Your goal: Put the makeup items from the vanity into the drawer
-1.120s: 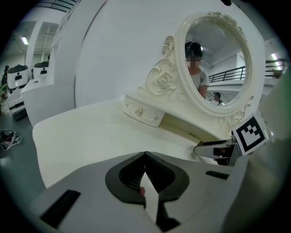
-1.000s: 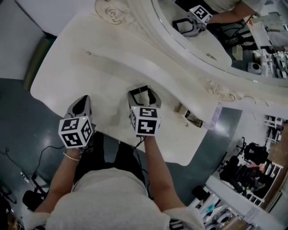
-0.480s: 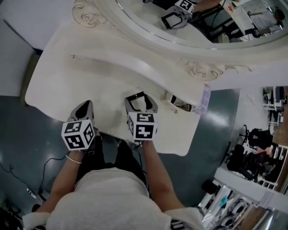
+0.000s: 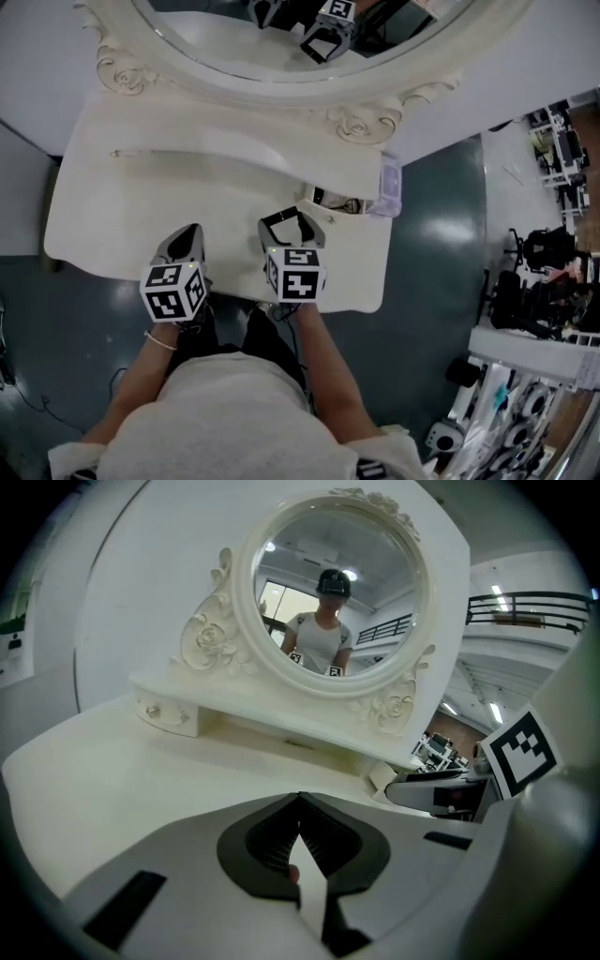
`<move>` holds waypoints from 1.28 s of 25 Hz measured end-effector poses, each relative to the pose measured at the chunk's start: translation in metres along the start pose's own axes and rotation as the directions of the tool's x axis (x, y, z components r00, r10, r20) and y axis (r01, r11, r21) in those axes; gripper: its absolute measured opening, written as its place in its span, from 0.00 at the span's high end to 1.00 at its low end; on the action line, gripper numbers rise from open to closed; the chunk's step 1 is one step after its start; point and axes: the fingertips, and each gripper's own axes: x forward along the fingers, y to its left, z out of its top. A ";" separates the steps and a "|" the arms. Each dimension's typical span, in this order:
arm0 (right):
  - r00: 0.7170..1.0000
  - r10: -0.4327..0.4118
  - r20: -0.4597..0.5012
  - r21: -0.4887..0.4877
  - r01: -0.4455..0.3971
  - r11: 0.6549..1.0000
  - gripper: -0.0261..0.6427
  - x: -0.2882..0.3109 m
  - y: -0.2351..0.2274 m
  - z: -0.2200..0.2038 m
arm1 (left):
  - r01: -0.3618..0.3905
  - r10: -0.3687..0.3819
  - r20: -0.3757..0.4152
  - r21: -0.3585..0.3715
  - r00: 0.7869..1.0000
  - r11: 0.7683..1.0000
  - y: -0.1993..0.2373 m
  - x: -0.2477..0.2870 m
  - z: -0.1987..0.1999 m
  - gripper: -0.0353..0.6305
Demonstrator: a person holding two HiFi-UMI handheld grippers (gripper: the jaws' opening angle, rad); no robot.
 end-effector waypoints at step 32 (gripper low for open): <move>0.987 -0.159 0.012 0.192 0.153 0.969 0.49 -0.026 -0.111 0.001 | 0.114 -0.107 -0.064 0.130 0.992 0.985 -0.079 0.047 0.012 0.94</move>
